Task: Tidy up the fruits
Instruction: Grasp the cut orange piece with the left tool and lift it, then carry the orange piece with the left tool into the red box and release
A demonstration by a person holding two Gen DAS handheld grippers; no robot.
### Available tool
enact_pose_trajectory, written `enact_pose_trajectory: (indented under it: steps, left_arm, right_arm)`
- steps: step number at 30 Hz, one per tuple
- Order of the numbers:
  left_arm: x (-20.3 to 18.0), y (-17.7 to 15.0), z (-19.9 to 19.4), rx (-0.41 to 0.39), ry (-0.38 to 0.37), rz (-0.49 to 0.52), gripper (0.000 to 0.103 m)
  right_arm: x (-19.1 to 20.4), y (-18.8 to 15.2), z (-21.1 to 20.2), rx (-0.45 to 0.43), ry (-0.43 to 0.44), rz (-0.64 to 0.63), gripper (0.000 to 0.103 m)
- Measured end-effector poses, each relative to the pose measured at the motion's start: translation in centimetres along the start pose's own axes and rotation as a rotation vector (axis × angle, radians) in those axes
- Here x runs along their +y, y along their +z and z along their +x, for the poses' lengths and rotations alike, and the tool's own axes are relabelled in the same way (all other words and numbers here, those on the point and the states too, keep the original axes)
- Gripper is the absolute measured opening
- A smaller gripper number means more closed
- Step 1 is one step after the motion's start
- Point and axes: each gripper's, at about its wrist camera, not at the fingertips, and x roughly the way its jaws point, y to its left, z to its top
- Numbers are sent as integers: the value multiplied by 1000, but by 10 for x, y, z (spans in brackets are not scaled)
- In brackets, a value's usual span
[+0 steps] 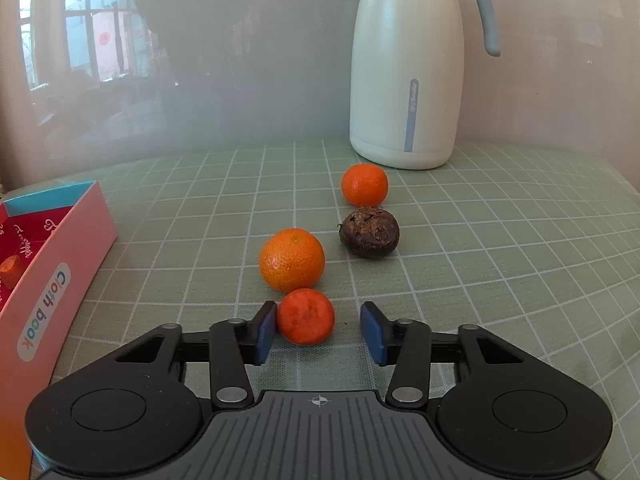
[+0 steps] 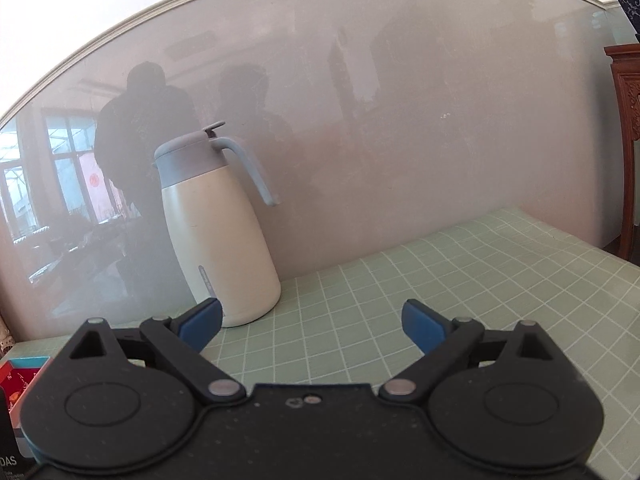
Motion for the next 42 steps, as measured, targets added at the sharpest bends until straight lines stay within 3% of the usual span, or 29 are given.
enact_pose_trajectory:
  steps: [2, 17, 32, 42]
  left_arm:
    - [1, 0, -1, -2, -2, -8, 31]
    - [21, -1, -24, -63, 29, -35, 31]
    - [109, 4, -69, -147, 226, -122, 31]
    - [187, -7, -75, -129, 383, -229, 31]
  right_arm:
    - [0, 0, 2, 7, 3, -3, 97]
    - [2, 0, 2, 9, -1, 3, 97]
    - [33, -6, 12, 39, 34, -33, 97]
    - [65, -13, 15, 51, 82, -74, 97]
